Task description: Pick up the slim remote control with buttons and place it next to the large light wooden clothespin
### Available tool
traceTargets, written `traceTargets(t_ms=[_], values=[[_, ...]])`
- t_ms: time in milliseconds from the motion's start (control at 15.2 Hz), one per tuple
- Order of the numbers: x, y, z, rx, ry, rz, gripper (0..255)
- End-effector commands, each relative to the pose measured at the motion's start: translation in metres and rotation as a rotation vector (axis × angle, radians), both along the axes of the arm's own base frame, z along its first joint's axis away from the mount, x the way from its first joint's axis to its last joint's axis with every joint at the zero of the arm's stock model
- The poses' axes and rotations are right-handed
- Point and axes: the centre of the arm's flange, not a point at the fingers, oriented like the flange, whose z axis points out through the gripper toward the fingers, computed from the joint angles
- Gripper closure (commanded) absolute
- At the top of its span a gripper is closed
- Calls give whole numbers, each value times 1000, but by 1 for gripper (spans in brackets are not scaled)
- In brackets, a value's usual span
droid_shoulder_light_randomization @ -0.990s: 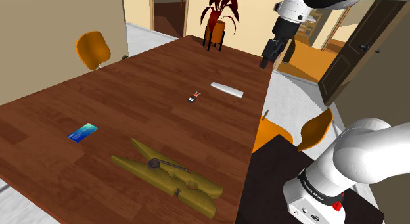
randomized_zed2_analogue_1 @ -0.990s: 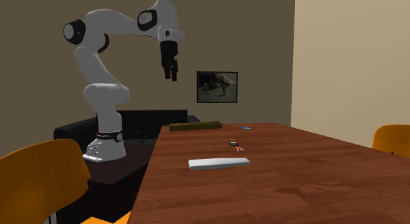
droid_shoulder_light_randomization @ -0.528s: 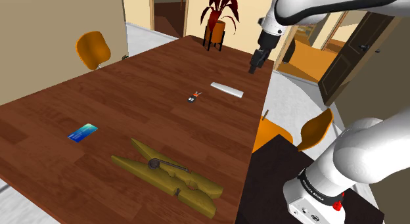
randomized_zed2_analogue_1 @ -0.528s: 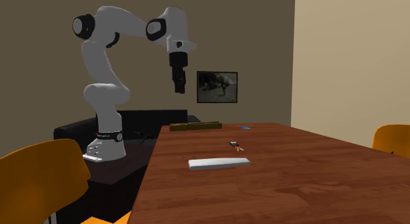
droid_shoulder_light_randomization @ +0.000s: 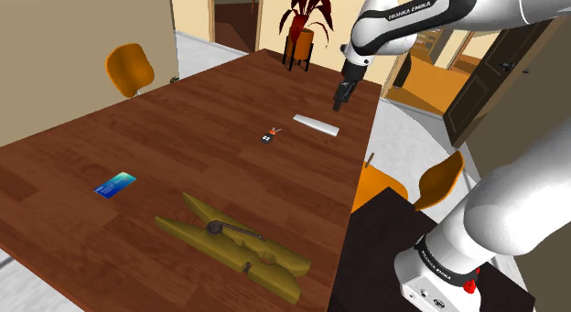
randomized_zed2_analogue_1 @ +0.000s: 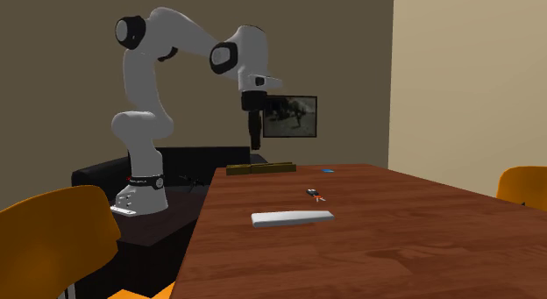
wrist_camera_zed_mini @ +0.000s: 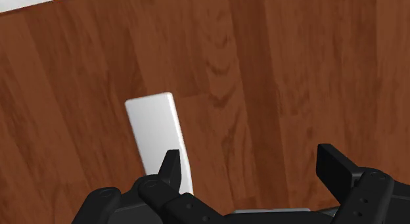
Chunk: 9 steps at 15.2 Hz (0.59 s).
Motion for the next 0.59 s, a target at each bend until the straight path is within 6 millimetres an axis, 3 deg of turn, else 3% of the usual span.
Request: traceTargets(t_ms=[0,528], values=[[19,-9,-17,-1,5,21,0],[92,-40,-90,-4,27,103,0]])
